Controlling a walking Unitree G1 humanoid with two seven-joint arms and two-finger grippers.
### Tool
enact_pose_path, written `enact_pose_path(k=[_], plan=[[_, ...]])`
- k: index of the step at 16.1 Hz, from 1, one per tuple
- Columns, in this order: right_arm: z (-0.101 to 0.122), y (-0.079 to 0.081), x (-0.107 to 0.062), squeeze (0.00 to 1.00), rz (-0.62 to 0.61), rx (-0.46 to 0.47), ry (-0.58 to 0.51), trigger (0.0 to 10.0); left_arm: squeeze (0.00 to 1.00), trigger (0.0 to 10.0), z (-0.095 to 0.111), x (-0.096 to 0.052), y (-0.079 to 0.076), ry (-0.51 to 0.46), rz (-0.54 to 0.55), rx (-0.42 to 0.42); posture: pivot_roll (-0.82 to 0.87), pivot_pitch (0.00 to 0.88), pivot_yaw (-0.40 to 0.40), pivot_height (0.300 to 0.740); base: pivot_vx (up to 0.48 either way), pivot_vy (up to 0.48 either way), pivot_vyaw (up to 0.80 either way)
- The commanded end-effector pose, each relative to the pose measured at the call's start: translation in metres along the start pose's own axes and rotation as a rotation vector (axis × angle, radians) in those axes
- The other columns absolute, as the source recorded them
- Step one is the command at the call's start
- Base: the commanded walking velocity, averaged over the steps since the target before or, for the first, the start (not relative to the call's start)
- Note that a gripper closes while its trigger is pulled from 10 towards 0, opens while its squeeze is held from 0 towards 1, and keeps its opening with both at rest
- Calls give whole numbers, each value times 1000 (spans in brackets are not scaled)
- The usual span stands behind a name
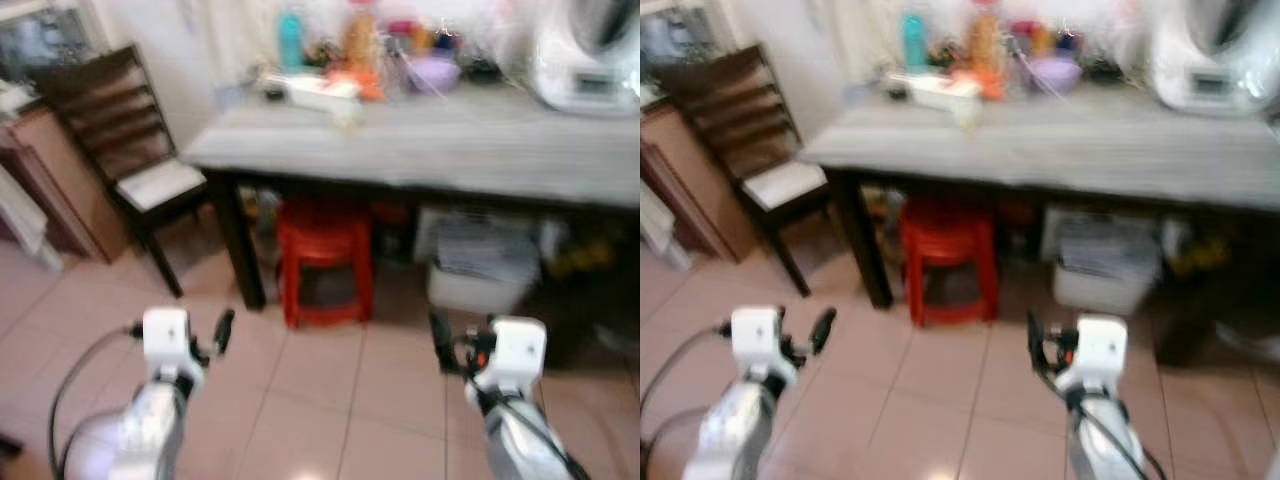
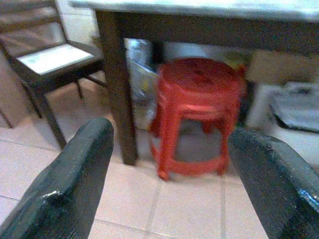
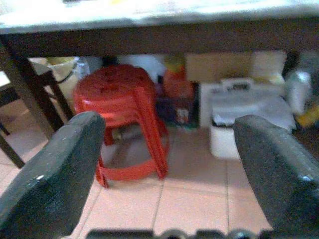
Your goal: Setting the table
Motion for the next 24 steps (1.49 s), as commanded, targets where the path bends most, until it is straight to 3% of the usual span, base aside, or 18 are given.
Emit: enact_pose_path(k=[1, 5, 8, 12, 24], plan=[[3, 3, 1, 0, 4, 7, -10, 10000, 0, 10000, 3, 0, 5, -1, 1, 21, -39, 9, 82, 740, -277, 0, 0], [6, 4, 1, 0, 2, 8, -21, 10000, 0, 10000, 11, 1, 1, -41, -45, 16, -40, 10, 83, 740, -68, 0, 0], [7, 3, 1, 0, -1, 6, -26, 10000, 0, 10000, 17, -1, -3, -64, -82, -35, -40, 18, 82, 740, 0, 0, 0], [5, 2, -1, 0, -5, 5, -21, 10000, 0, 10000, 23, -1, -4, -80, -74, -14, -38, 25, 85, 740, 0, 0, 0], [14, -1, 0, 0, -30, -6, -50, 10000, 0, 10000, 22, 0, -9, -58, -96, -36, -41, 26, 91, 740, 0, -454, 0]])
Point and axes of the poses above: a point about 5 cm out from each wrist's last joint towards the gripper, its own x axis pointing out of the wrist towards the gripper, its own z axis along the axis of the wrist's last joint, y = z × x, the point moved 6 cm from there along x, pointing out of the wrist towards the gripper
